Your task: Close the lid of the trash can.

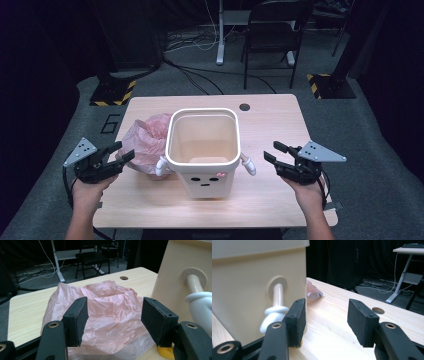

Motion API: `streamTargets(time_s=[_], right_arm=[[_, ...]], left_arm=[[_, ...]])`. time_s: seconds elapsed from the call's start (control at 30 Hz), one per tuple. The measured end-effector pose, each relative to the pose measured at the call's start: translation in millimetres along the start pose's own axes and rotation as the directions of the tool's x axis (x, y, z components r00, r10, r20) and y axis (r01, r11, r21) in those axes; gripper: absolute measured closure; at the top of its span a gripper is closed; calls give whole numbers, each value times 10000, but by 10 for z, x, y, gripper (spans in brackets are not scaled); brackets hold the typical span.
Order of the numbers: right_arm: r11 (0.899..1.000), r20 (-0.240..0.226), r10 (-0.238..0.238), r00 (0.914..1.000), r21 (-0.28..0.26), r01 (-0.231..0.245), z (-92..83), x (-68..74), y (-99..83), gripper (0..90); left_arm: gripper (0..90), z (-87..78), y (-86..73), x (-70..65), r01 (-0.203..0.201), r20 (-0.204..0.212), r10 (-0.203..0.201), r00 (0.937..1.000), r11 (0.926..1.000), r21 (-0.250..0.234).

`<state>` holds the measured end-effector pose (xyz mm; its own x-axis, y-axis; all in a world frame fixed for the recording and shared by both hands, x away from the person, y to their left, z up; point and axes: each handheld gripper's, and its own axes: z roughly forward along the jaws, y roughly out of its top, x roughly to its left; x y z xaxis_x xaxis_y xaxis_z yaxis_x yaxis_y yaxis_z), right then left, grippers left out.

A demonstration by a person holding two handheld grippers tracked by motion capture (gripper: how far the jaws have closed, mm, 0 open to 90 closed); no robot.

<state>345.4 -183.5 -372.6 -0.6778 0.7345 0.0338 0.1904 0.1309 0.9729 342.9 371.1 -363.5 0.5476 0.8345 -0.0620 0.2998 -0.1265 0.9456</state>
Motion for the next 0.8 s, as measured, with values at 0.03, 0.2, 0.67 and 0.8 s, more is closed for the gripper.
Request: streamTargets(time_s=[0.03, 0.2, 0.67, 0.8], right_arm=[[10000, 40, 34, 10000, 0, -34, 2, -5, -23, 477], [10000, 446, 58, 9990, 54, -61, 17, -36, -146, 478], [9975, 1888, 260, 9817, 592, -378, 128, -241, -598, 469], [9943, 2042, 83, 9789, 1023, -297, 166, -275, -696, 469]], left_arm=[[380, -1, -1, 2, 14, -12, -14, 10000, 10000, -8], [380, 1, -2, 4, -24, -43, 24, 10000, 10000, 13], [378, -29, 0, 41, -45, -81, 44, 10000, 10000, -88], [378, -27, -1, 41, -36, -74, 35, 10000, 9999, -102]])
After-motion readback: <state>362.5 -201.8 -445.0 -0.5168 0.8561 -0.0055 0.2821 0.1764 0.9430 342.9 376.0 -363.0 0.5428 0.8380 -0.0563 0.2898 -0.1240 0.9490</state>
